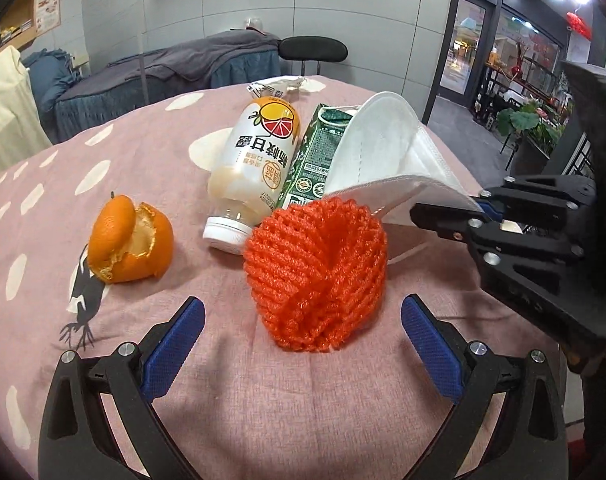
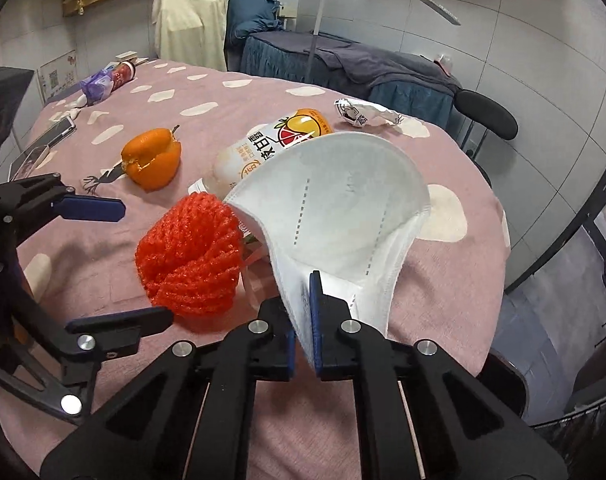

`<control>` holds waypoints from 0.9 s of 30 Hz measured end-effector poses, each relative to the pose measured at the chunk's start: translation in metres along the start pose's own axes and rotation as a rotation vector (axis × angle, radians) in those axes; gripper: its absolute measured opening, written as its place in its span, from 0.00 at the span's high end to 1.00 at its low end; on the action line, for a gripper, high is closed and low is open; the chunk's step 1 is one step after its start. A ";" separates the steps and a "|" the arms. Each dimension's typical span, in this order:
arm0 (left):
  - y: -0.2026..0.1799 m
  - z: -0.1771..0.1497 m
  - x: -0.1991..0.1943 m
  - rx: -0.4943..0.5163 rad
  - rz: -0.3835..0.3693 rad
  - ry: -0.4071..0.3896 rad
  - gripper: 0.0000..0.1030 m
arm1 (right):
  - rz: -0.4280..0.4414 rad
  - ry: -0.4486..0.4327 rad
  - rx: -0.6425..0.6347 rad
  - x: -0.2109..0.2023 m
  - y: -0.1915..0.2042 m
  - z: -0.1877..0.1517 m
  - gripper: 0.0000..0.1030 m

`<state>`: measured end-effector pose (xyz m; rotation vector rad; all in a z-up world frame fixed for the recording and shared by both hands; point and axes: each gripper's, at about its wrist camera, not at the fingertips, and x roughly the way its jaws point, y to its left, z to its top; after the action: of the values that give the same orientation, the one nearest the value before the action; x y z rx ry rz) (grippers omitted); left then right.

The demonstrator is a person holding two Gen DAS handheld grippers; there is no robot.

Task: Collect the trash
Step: 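Grasp the white face mask with the right gripper while the left grasps the orange net, then release the mask into the bin with the right gripper while the left carries the orange net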

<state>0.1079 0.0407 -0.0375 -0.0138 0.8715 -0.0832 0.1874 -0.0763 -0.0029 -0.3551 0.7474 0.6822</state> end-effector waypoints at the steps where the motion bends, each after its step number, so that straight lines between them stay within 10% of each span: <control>1: -0.002 0.001 0.002 0.004 0.000 0.007 0.06 | 0.000 -0.011 0.010 -0.005 0.000 -0.001 0.95; 6: -0.008 0.007 0.019 0.015 0.008 0.082 0.17 | 0.001 -0.066 0.071 -0.030 -0.002 -0.006 0.96; 16: -0.007 0.003 0.017 -0.018 -0.018 0.109 0.70 | -0.026 -0.124 0.196 -0.058 -0.016 -0.023 0.97; 27: -0.038 0.006 -0.034 0.018 -0.102 -0.025 0.75 | -0.060 -0.183 0.319 -0.087 -0.034 -0.045 0.97</control>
<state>0.0879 0.0051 -0.0062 -0.0423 0.8453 -0.1860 0.1415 -0.1629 0.0308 -0.0223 0.6551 0.5200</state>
